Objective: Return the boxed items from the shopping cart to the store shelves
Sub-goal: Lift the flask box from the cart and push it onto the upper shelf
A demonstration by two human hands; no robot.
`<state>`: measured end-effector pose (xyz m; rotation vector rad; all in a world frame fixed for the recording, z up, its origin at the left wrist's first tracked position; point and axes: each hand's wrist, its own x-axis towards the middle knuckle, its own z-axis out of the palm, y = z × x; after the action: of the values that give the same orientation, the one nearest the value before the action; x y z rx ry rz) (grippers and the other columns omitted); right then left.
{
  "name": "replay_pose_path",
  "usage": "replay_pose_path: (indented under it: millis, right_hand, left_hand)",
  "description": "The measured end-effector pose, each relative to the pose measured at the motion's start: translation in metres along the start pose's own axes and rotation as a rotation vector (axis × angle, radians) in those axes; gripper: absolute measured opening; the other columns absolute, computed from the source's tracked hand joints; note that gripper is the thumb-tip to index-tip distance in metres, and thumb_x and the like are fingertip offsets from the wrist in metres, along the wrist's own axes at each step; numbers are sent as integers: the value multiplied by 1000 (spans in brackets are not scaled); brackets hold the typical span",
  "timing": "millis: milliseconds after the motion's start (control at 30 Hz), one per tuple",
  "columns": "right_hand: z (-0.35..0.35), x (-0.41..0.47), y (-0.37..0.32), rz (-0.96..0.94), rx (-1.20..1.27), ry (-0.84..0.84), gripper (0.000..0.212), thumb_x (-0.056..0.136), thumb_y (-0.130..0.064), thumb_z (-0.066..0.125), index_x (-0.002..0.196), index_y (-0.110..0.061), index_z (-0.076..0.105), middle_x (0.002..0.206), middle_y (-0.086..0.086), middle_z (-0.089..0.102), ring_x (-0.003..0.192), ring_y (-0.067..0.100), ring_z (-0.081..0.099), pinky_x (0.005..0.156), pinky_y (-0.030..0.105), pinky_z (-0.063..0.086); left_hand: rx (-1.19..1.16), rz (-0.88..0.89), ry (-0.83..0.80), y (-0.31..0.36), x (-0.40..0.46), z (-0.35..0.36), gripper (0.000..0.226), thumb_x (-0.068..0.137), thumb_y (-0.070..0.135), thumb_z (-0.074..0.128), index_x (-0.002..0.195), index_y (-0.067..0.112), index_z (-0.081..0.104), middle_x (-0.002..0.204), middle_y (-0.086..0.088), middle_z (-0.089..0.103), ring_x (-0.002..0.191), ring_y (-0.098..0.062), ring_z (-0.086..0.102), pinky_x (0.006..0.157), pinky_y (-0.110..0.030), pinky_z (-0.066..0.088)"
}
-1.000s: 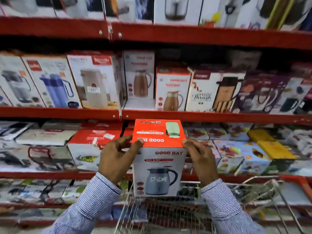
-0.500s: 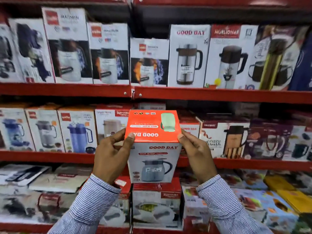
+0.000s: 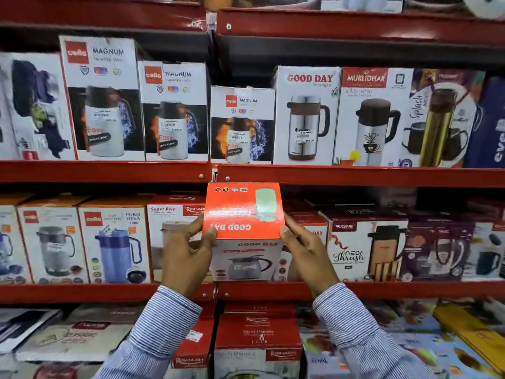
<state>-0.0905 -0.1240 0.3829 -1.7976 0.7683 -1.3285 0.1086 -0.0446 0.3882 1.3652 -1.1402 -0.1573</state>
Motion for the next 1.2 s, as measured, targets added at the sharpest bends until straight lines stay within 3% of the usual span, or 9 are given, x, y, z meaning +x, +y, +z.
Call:
replay_pose_path:
  millis: [233, 400, 467, 600, 733, 833, 967, 1133, 1200]
  right_hand:
    - [5, 26, 25, 62, -15, 2, 49, 95, -38, 48, 143, -27, 42, 145, -8, 48, 131, 5, 45, 113, 35, 39]
    - [8, 45, 45, 55, -116, 3, 54, 92, -47, 49, 143, -30, 41, 142, -9, 53, 129, 5, 50, 109, 34, 43]
    - [8, 51, 51, 47, -159, -4, 52, 94, -43, 49, 143, -30, 40, 135, -19, 55, 120, -1, 54, 102, 24, 47]
    - [8, 68, 53, 13, -252, 48, 53, 93, -46, 49, 140, -23, 46, 129, -12, 61, 113, 0, 58, 88, 10, 48]
    - [12, 86, 51, -6, -387, 148, 52, 88, -53, 51, 130, -22, 58, 124, -3, 68, 112, 10, 64, 97, 34, 53]
    - [14, 95, 48, -2, -431, 216, 40, 90, -43, 56, 125, -23, 59, 111, 1, 73, 101, 16, 69, 89, 35, 56]
    - [13, 107, 52, 11, -480, 229, 37, 86, -49, 57, 117, -29, 63, 97, 3, 75, 92, 18, 69, 86, 40, 57]
    - [10, 117, 53, 14, -517, 161, 37, 91, -33, 58, 126, -20, 61, 114, 8, 72, 104, 19, 67, 96, 32, 52]
    - [8, 117, 53, 10, -509, 126, 38, 93, -27, 57, 130, -21, 57, 120, 7, 70, 108, 19, 66, 96, 28, 51]
  left_hand:
    - [-34, -38, -19, -15, 27, 22, 38, 93, 24, 60, 131, 23, 59, 104, 10, 66, 75, 0, 62, 67, -20, 52]
    - [-34, -92, -40, -32, 45, 33, 37, 92, 35, 60, 127, 23, 64, 105, 7, 74, 87, -14, 72, 83, -46, 61]
    - [-29, -84, -33, -38, 53, 39, 37, 90, 44, 58, 123, 27, 65, 105, 6, 75, 91, -17, 72, 84, -49, 60]
    - [37, -61, -7, -43, 65, 48, 43, 86, 54, 54, 118, 28, 65, 103, 5, 75, 96, -17, 70, 85, -49, 59]
    - [91, -87, -43, -47, 73, 55, 40, 77, 55, 55, 107, 31, 65, 95, 7, 77, 89, -14, 72, 83, -46, 60]
    - [162, -77, -69, -42, 75, 61, 28, 84, 39, 66, 108, 25, 64, 101, 7, 75, 90, -11, 70, 88, -35, 57]
    - [150, -59, -59, -46, 79, 70, 39, 82, 32, 72, 116, 17, 61, 107, 3, 73, 92, -10, 66, 88, -25, 50]
    - [153, -80, -59, -54, 79, 79, 56, 81, 33, 73, 129, 10, 54, 123, -2, 69, 112, -20, 65, 96, -27, 45]
    - [174, -84, -57, -61, 76, 83, 70, 80, 38, 72, 139, 10, 46, 131, -4, 65, 117, -22, 64, 102, -36, 50]
